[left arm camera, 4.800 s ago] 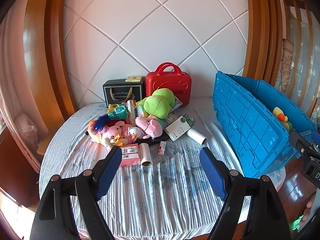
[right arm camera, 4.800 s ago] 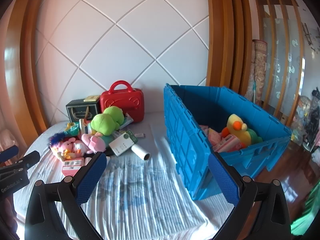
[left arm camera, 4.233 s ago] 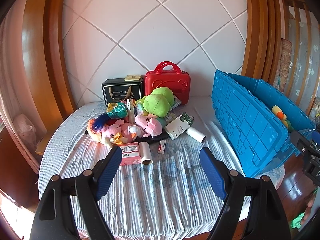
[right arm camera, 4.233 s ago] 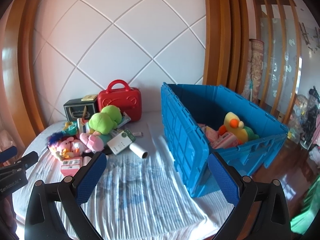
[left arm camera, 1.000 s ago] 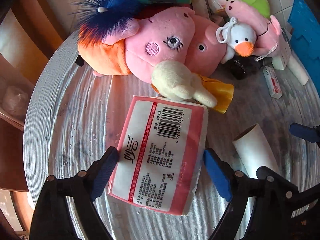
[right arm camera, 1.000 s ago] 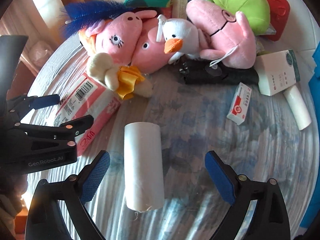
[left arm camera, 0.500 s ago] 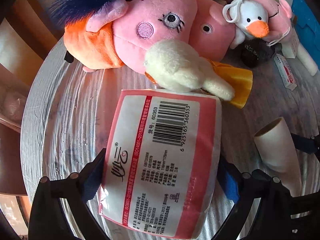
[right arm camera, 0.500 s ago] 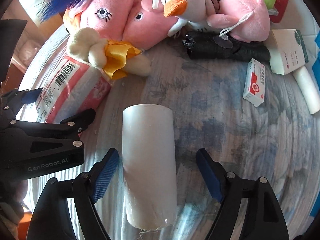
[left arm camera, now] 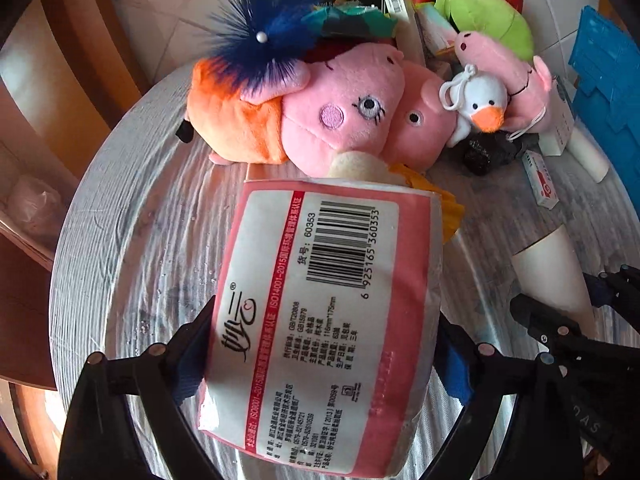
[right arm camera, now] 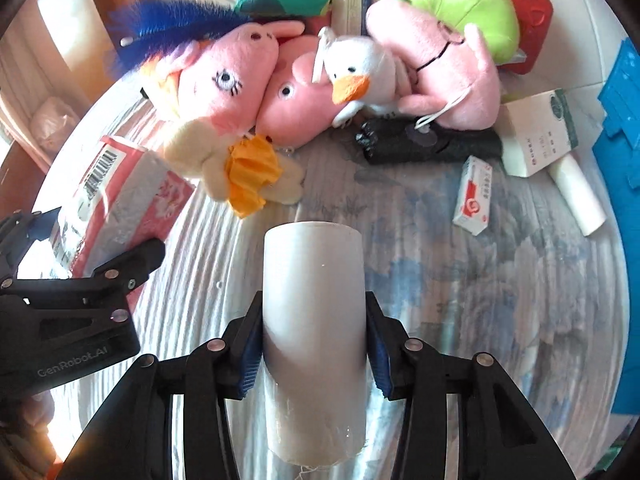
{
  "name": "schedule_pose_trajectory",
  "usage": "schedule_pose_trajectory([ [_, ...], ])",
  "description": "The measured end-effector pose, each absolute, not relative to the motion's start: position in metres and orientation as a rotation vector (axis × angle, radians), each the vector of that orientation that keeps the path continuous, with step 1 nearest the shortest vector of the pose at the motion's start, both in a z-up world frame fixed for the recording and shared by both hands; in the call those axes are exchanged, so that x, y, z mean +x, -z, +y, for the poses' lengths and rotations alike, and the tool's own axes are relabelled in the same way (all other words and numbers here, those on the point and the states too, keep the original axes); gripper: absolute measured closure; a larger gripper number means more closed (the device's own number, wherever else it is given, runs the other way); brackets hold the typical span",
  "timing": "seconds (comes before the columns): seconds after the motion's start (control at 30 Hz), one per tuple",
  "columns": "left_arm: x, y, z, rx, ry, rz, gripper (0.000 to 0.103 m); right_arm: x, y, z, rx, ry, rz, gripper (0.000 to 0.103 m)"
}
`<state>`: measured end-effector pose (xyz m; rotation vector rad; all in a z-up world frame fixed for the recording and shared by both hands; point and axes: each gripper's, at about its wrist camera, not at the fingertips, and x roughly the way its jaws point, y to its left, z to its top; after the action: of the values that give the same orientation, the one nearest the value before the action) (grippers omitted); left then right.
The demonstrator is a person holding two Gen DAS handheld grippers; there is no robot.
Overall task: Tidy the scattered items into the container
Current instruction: 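Carry both items to the blue crate and release them inside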
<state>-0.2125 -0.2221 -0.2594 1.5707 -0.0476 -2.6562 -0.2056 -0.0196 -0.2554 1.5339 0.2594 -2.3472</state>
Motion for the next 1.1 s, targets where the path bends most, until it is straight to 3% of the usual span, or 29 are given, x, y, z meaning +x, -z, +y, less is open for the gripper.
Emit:
schedule_pose_trajectory([
  [0.33,-0.179,0.155,-0.169,1.292,2.851,0.007,0.010,-0.188,0.133,0.029,1.282,2.547,0.190,0.059],
  [0.6,-0.140,0.074,-0.078,1.017,2.962,0.045,0.010,-0.160,0.025,0.125,1.004,2.683,0.186,0.059],
  [0.83,-0.118,0.031,0.042,0.887,3.013,0.068,0.009,-0.138,-0.039,0.248,0.813,2.746,0.200,0.059],
  [1.1,-0.128,-0.009,0.153,0.819,3.158,-0.050,0.009,-0.138,-0.076,0.369,0.748,2.925,0.172,0.059],
])
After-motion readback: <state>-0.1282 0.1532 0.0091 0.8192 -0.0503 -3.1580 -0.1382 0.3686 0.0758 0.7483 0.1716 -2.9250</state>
